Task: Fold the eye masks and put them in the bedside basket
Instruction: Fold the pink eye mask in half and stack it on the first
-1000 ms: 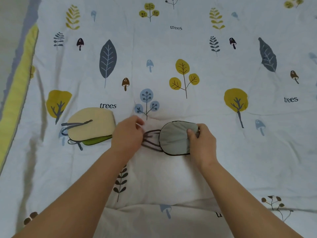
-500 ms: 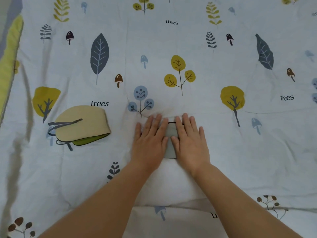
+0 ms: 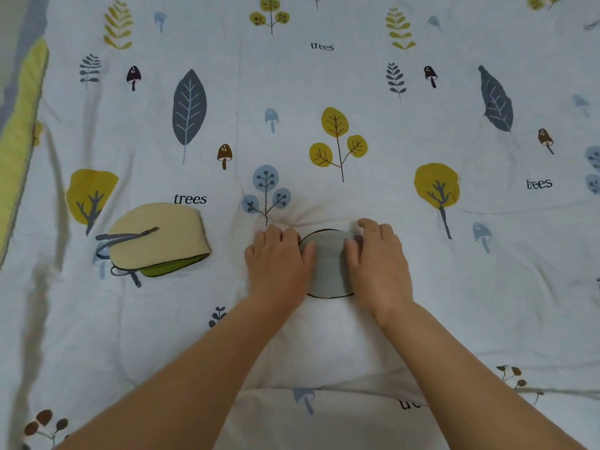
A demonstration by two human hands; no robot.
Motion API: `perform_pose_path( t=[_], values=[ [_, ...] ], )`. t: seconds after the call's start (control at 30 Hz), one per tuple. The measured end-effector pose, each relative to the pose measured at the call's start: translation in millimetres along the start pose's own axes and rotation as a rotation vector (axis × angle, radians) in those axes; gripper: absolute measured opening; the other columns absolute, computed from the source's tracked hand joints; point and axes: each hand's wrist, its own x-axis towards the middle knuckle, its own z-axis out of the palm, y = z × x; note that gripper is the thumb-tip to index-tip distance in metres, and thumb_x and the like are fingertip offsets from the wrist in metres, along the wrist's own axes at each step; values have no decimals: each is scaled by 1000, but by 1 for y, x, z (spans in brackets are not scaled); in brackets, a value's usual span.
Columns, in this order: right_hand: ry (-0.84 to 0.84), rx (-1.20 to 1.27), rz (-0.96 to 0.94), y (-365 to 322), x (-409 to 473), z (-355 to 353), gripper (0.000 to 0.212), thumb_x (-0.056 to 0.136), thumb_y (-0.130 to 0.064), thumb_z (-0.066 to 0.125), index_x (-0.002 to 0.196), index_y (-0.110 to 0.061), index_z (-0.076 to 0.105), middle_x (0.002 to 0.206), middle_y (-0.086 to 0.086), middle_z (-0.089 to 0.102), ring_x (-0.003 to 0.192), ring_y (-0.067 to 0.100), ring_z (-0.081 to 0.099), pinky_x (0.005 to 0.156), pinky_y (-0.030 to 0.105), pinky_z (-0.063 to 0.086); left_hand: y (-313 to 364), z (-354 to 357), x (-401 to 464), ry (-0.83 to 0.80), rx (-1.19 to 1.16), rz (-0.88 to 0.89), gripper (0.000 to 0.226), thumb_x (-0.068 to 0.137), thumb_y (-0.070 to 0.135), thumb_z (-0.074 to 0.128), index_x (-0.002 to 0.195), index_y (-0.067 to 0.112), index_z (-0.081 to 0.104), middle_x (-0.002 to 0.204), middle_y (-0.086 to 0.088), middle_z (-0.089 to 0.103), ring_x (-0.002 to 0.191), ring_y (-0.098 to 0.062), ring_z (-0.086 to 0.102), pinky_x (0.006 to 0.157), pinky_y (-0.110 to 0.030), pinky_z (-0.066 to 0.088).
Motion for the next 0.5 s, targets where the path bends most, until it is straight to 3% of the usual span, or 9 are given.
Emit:
perform_pose_path(
  t=[0.13,0.27,0.37,0.5],
  values=[
    [-169,13,215,-8,-1,0,38,94,-33,38,121,-8,44,117,15,54,107,34,50,83,39,39,3,-3,2,-152,-1,-72,36,91,43,35,99,13,54,109,-9,57,105,-29,49,92,-42,34],
    [-199,162,234,-13,-3,-1,29,91,-32,45,108,-8,44,101,10,60,86,28,52,71,33,38,0,-9,0,-209,-182,-101,27,91,41,36,80,16,41,77,-1,55,82,-27,54,76,-37,36],
    [-186,245,214,-21,-7,-4,21,89,-32,48,95,-13,41,88,3,55,78,24,50,67,33,36,-7,-19,-7,-186,-340,-118,32,91,40,38,64,23,34,62,5,42,60,-15,44,61,-31,34],
    [-186,295,160,-41,-14,-2,21,88,-32,48,91,-13,41,77,-1,52,75,24,50,66,33,37,-22,-39,-16,-69,-404,-105,33,91,38,41,63,23,34,59,5,42,54,-10,40,49,-28,29]
  ],
)
